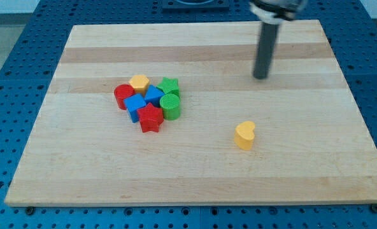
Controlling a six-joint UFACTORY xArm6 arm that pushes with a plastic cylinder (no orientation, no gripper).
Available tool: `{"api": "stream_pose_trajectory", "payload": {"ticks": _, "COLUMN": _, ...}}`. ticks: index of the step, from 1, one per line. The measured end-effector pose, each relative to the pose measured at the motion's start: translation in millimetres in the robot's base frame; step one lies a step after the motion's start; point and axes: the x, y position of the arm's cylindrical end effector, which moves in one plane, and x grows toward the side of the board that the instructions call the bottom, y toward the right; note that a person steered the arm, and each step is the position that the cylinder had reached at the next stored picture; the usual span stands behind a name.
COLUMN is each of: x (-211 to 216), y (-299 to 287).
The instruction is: Push the yellow heart to the center
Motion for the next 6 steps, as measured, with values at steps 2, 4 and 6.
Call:
{"api": "stream_pose_trajectory", "payload": {"ticks": 2, "x": 143.7, "y": 20.9}}
{"api": "stream_pose_trajectory", "payload": {"ticks": 4, "x": 149.2, "y": -55.5}}
{"api": "stream_pose_trajectory", "payload": {"ticks": 6, "x": 139.4, "y": -109.9}}
